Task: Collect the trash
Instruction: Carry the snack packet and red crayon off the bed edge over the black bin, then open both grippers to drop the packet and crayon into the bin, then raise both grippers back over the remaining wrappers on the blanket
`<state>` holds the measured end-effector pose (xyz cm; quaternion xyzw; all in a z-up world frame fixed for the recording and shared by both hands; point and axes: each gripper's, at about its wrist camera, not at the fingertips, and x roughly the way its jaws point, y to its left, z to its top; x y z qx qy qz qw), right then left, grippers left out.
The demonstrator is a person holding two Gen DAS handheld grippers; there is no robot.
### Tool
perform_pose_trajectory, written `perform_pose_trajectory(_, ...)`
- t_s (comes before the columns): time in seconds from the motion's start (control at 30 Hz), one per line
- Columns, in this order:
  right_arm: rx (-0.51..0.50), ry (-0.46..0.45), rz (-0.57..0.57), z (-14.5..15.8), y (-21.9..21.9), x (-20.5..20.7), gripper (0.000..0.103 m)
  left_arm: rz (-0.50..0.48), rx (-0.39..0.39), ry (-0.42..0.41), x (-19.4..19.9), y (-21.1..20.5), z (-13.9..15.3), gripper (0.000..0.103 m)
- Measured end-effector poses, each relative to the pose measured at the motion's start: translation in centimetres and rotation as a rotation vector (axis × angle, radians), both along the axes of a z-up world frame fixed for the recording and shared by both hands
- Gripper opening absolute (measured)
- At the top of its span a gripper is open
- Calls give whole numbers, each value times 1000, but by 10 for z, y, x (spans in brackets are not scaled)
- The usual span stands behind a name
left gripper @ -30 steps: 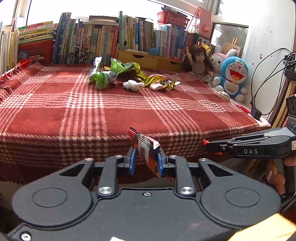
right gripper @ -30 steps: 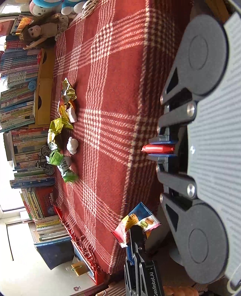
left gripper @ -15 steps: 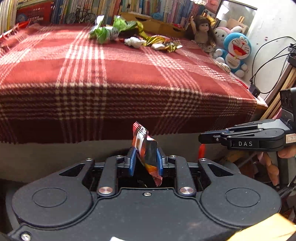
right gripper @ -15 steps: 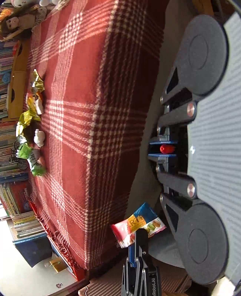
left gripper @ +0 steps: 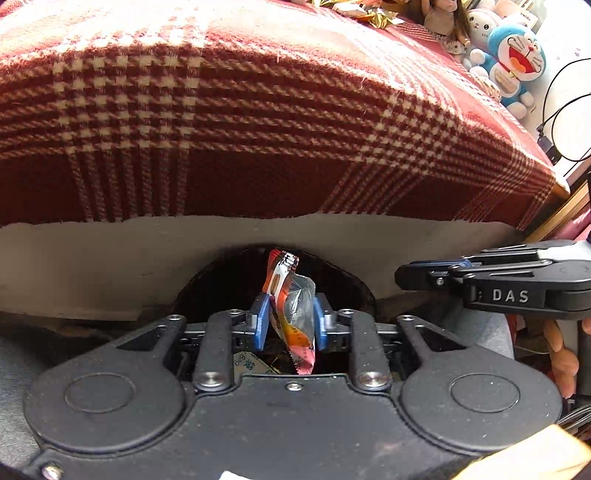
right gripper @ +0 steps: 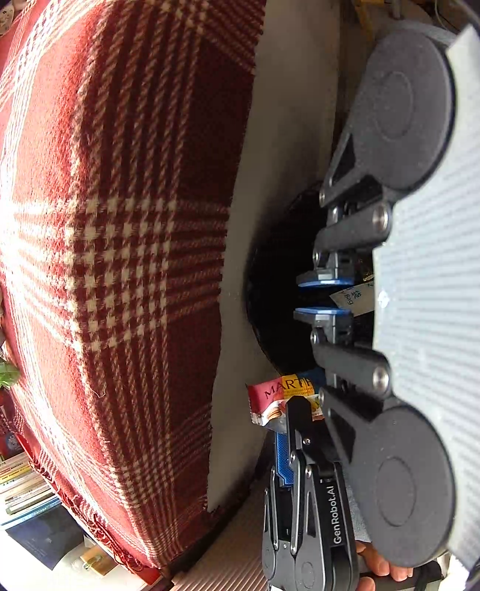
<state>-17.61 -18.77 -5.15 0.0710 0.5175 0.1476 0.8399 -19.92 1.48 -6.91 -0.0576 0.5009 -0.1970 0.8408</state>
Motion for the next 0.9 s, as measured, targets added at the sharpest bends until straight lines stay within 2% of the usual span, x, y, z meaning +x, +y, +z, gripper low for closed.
perform_pose_trajectory(0.03, 1, -1, -3, 0, -1, 1, 19, 0, 2, 1, 1, -1, 0, 39)
perform_pose_trajectory(0.2, 0, -7, -11, 0, -2, 6, 24, -16, 13, -7, 2, -5, 2, 53)
perform_pose_trajectory(0.33, -4, -17, -17, 3, -3, 6, 35, -26, 23, -15, 2, -6, 5, 55)
perform_pose_trajectory(0.47, 18, -55, 7, 15, -5, 4, 43, -60, 36, -67, -2, -8, 20, 57)
perform_pose_trajectory(0.53, 70, -95, 41, 26, -6, 1, 49, -87, 32, -99, -3, -8, 33, 59)
perform_pose_trajectory(0.6, 114, -141, 59, 41, -9, -2, 61, -95, 12, -152, -3, -4, 52, 64)
perform_pose_trajectory(0.7, 124, -232, 71, 67, -13, -4, 64, -79, -9, -231, 2, 2, 80, 74)
perform_pose_trajectory(0.9, 84, -399, 29, 108, -25, 9, 70, -34, -41, -372, 27, 6, 122, 79)
